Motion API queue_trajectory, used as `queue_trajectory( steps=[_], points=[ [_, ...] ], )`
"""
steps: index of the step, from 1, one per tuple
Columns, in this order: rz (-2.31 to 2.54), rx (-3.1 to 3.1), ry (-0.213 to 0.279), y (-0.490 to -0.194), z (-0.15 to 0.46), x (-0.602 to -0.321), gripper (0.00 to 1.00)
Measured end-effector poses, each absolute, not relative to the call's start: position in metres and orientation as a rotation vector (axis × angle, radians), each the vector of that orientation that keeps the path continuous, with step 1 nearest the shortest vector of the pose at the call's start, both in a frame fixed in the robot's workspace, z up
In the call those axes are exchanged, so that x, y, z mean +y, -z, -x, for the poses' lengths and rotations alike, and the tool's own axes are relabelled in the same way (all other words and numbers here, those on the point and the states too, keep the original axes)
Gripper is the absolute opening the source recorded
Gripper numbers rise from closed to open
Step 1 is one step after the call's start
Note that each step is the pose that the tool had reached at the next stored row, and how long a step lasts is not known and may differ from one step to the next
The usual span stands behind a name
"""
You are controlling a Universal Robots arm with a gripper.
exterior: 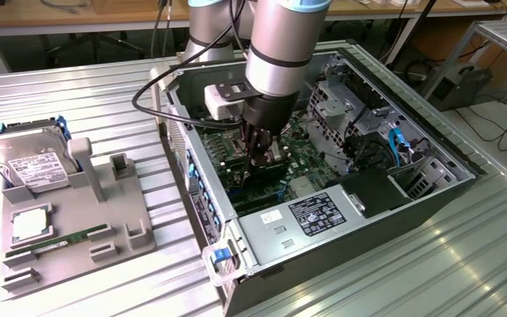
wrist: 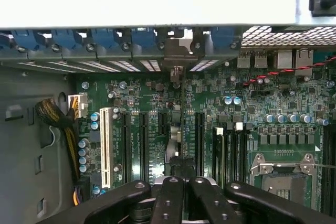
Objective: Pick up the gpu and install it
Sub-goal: 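Press down on the gpu until it lock into place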
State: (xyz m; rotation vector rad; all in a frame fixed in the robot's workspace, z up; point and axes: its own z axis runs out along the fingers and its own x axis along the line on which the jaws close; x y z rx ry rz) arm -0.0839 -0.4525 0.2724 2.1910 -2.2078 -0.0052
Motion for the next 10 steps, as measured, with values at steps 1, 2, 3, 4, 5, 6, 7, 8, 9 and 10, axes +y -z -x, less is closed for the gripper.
queue_trajectory(
  steps=[1,2,3,4,5,6,7,8,9,10],
  points=[
    [-2.191,-2.208,0.005,-0.276,0.084,-0.453,0.11],
    [-2.19,-2.207,0.005,-0.281,0.084,-0.453,0.11],
    [-2.191,-2.207,0.005,-0.289,0.084,-0.453,0.11],
    [-2.19,-2.207,0.005,-0.293,0.084,-0.453,0.11],
    [-2.19,-2.207,0.005,-0.3,0.084,-0.453,0.11],
    [-2.191,-2.207,0.005,-0.306,0.084,-0.453,0.11],
    [-2.191,-2.207,0.005,-0.308,0.084,-0.453,0.11],
    [-2.191,-2.207,0.005,-0.308,0.084,-0.453,0.11],
    [-2.191,-2.207,0.005,-0.308,0.084,-0.453,0.11],
    [-2.191,-2.207,0.005,-0.308,0.084,-0.453,0.11]
  ],
)
